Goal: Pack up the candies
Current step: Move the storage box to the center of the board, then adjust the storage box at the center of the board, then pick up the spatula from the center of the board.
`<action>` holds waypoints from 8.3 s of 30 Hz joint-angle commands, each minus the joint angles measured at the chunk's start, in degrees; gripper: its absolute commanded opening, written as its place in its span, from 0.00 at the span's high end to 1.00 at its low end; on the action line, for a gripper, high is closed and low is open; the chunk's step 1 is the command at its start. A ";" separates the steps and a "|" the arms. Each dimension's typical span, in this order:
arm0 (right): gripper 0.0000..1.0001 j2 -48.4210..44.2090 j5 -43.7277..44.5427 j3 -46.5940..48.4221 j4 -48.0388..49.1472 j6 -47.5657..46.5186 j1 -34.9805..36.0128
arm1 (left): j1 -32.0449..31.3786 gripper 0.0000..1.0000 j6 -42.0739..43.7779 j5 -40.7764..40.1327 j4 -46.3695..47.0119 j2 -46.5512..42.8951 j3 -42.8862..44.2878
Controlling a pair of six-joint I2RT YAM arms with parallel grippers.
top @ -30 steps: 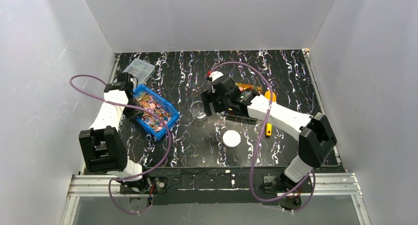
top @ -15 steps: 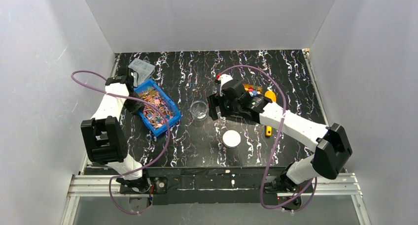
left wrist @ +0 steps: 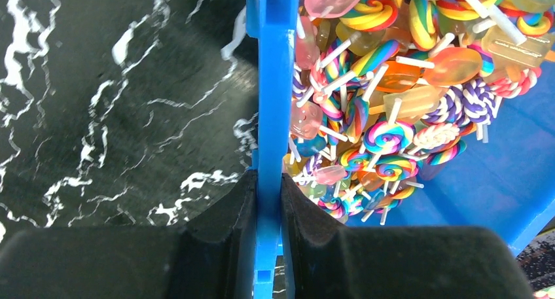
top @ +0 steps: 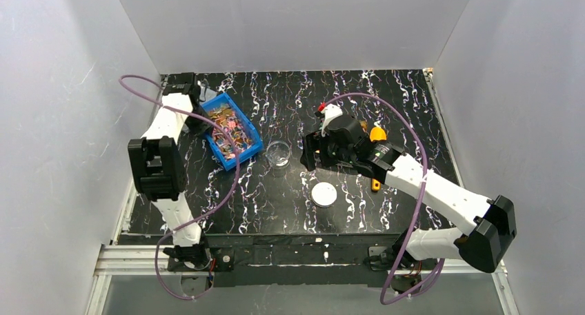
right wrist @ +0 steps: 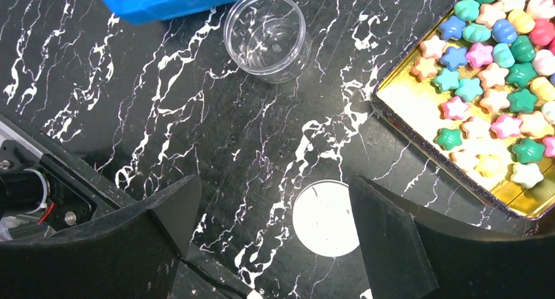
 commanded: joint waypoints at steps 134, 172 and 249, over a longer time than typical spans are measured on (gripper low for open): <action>0.99 21.46 12.03 -2.80 0.17 0.32 -26.21 | -25.19 0.12 18.22 1.09 11.06 -43.77 -32.60; 0.08 1.32 15.32 -10.63 -4.09 -1.83 -26.17 | -25.27 0.02 17.04 0.85 10.61 -51.99 -33.81; 0.99 -2.18 -2.82 -10.47 -2.63 -6.73 -33.19 | -25.83 0.02 17.59 11.97 12.28 -53.00 -34.70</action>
